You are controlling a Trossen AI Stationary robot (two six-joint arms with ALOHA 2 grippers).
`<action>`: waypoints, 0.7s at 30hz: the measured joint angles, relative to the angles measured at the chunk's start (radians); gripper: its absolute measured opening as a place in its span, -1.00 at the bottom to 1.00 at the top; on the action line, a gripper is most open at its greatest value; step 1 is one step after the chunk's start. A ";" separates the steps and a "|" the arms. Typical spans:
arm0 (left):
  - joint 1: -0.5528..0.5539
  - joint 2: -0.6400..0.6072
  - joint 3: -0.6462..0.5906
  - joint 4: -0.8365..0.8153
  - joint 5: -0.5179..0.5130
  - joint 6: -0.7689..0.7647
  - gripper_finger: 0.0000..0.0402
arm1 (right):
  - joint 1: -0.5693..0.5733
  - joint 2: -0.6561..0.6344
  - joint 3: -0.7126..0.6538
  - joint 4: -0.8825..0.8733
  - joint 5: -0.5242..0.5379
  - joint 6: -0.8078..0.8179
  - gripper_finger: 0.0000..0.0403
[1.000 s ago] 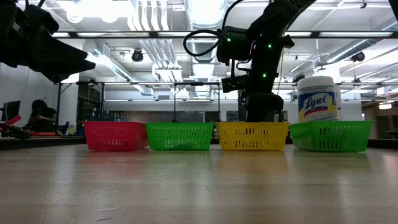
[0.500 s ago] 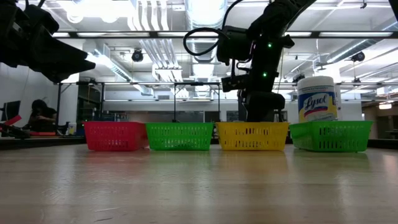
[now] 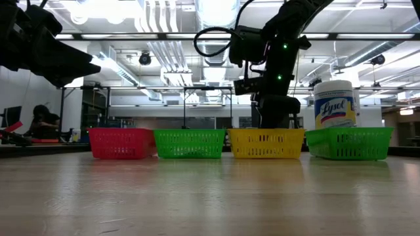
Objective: Pick & Place First Aid Supplies
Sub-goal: Put the orange ointment pack into the yellow bin
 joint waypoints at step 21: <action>0.000 0.000 0.000 0.000 0.000 0.000 -0.06 | 0.051 -0.255 0.000 -0.069 -0.008 0.054 -0.57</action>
